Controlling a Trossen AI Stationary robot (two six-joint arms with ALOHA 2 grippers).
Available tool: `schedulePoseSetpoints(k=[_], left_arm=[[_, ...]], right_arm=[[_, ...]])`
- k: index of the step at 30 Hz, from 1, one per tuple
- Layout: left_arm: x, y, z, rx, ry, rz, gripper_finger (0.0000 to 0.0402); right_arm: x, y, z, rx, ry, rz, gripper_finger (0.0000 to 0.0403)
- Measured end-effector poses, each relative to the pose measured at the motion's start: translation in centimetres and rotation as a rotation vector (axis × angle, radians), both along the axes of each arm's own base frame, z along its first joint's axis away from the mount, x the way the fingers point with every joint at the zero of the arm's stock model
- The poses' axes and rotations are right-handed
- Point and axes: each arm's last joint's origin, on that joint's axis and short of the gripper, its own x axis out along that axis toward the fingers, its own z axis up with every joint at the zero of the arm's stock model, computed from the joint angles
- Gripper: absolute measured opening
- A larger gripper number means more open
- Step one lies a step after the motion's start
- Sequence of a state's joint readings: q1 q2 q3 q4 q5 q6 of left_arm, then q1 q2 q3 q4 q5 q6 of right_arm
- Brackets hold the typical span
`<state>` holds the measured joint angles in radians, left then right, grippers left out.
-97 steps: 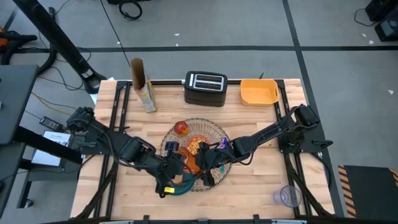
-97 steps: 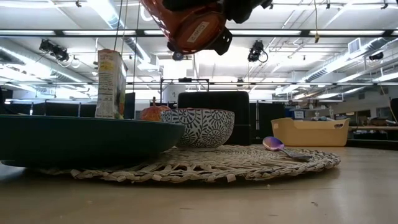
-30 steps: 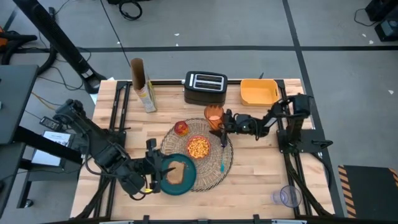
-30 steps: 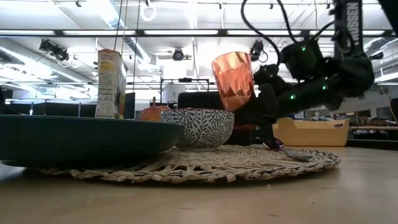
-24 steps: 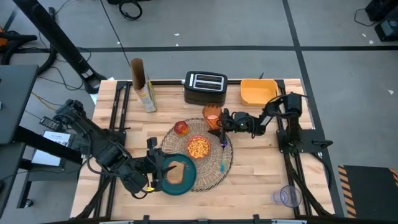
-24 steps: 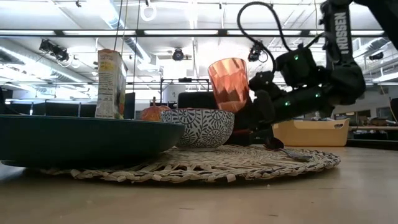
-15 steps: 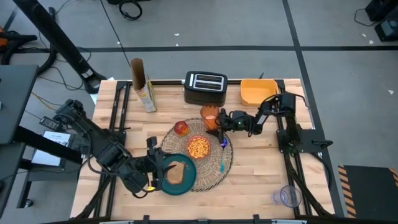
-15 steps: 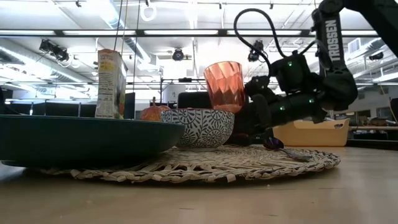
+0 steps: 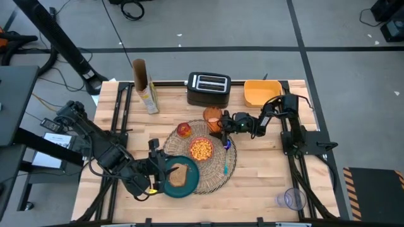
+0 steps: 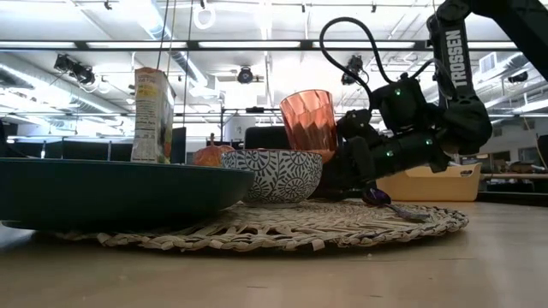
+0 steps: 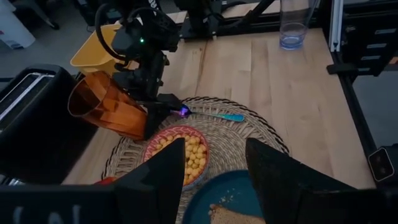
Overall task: Arrange a breakfast setting
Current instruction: Put the orange glass on the brown placemat at the top right of the red patterned bowl
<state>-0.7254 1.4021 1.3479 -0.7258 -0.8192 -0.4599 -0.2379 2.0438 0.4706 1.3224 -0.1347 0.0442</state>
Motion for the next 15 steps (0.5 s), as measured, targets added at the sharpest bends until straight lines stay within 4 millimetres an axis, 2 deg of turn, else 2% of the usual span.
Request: schedulePoseSetpoints(k=[15], left_arm=[[-0.01,0.00,0.01,-0.019,-0.005,0.010,0.0178]], right_arm=[[0.01,0.44,-0.28,-0.017,0.031,0.019,0.0330]])
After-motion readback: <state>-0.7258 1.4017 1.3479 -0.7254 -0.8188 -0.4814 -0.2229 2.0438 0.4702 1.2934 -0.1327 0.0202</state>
